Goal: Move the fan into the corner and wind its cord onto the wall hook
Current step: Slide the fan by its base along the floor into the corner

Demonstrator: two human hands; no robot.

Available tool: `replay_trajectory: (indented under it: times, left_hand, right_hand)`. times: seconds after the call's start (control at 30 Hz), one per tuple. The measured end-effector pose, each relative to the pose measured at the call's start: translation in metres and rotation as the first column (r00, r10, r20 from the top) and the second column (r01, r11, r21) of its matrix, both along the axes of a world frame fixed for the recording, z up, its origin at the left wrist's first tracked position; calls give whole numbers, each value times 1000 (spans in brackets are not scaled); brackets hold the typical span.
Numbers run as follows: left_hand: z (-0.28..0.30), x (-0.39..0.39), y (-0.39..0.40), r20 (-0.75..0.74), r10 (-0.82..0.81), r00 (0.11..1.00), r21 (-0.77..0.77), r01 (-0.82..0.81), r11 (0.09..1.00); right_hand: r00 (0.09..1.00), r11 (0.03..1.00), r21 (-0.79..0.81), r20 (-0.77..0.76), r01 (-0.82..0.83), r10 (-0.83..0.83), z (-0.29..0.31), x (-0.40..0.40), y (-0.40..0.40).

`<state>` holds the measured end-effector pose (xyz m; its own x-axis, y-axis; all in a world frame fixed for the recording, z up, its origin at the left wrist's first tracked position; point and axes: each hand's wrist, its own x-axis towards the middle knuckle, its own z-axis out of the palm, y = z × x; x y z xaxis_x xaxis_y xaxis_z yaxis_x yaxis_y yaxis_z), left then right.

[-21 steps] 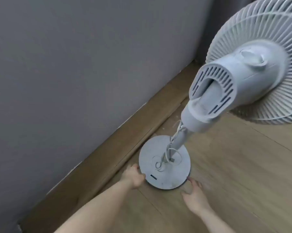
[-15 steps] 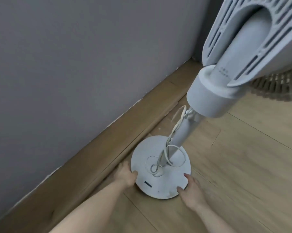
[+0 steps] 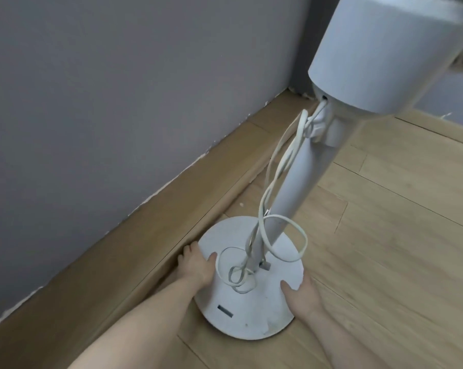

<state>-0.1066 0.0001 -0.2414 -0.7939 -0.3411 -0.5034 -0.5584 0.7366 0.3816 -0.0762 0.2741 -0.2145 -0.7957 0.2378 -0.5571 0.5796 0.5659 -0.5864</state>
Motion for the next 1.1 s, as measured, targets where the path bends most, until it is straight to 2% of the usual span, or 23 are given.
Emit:
replay_trajectory:
  times: [0.1,0.23,0.47,0.67,0.87,1.1]
  left_hand:
    - [4,-5,6,24,113,993,24,-113,993]
    - [0,-3,6,97,161,982,43,-165,985]
    - [3,0,-5,120,144,982,151,-162,975]
    - [11,4,8,-25,265,964,186,-256,949]
    - [20,1,5,-56,300,952,293,-272,917]
    - [30,4,10,-135,286,949,387,-215,896]
  right_hand:
    - [985,983,-60,42,172,-169,1,-4,-3]
    - [959,960,-102,135,262,-248,1,-11,4]
    - [957,959,-109,158,261,-243,-11,-16,20]
    - [955,958,-101,158,268,-250,-12,-17,19]
    - [938,935,-109,126,338,-324,-15,-13,8]
    - [913,902,-213,-80,377,-400,-5,1,3]
